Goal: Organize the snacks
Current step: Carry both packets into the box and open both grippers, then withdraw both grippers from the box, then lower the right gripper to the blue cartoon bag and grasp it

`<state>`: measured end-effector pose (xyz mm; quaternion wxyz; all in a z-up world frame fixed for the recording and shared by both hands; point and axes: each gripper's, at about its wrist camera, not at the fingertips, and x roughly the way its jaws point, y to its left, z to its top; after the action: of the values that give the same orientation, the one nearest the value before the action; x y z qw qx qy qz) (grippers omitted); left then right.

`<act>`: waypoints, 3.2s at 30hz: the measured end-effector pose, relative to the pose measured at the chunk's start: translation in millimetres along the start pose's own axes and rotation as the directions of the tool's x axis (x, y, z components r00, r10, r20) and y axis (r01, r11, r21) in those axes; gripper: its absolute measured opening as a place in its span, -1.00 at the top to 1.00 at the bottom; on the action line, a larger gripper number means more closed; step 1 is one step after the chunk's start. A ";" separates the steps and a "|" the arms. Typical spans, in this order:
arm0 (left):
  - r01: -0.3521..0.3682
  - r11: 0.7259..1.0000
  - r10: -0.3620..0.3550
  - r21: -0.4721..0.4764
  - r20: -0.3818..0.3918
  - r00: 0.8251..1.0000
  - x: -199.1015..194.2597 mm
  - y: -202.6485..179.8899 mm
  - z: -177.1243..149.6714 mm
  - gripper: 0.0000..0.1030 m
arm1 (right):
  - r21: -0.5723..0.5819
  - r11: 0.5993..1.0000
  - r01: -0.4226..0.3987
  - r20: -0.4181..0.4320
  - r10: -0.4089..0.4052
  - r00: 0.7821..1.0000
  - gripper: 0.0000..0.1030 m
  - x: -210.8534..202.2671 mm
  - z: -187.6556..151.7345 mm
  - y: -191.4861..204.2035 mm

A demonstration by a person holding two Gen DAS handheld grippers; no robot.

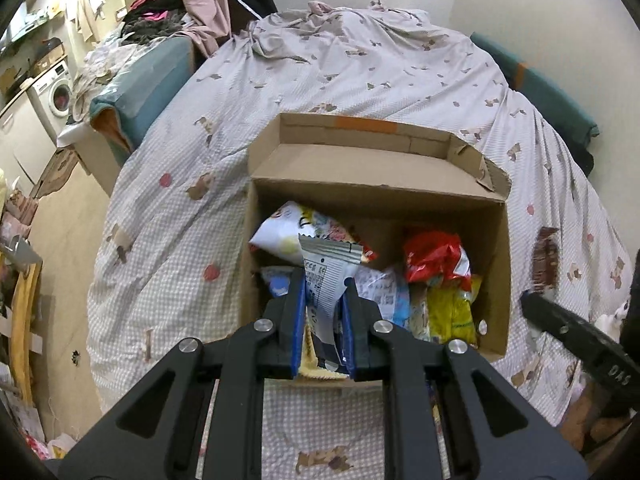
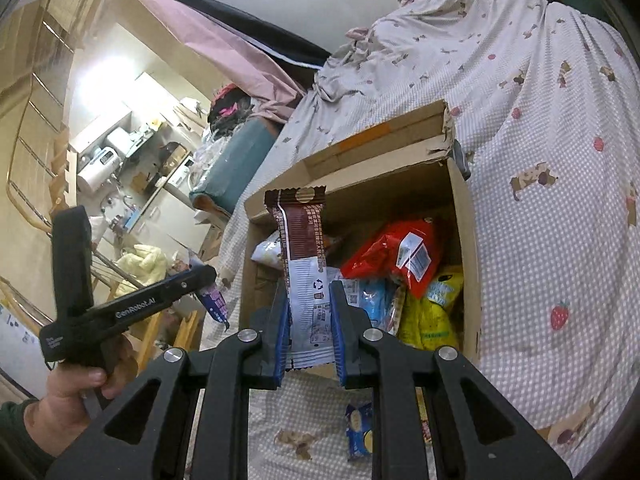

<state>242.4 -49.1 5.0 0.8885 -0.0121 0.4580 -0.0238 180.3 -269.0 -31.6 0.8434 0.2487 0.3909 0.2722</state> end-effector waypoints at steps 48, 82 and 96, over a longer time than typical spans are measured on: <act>-0.044 0.997 0.047 0.066 -0.041 0.998 52.6 -17.8 -19.1 -0.22 | 0.077 0.989 0.124 -0.168 -0.110 0.980 0.09 54.0 -9.1 -32.2; -0.044 0.999 0.043 0.030 0.021 0.999 -5.4 24.3 -52.1 -0.22 | 0.120 0.983 0.138 -0.098 -0.127 0.987 -0.45 11.0 -25.8 -18.0; 0.007 1.000 -0.008 -0.011 -0.045 0.999 -13.2 40.1 -111.7 -0.22 | 0.165 0.963 0.215 -0.178 -0.186 0.966 -0.94 -10.0 -73.7 -21.3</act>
<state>145.0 -8.3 -50.8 0.8777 -0.0179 0.4782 -0.0250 121.9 -275.8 -81.9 0.8059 0.2614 0.5042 0.1673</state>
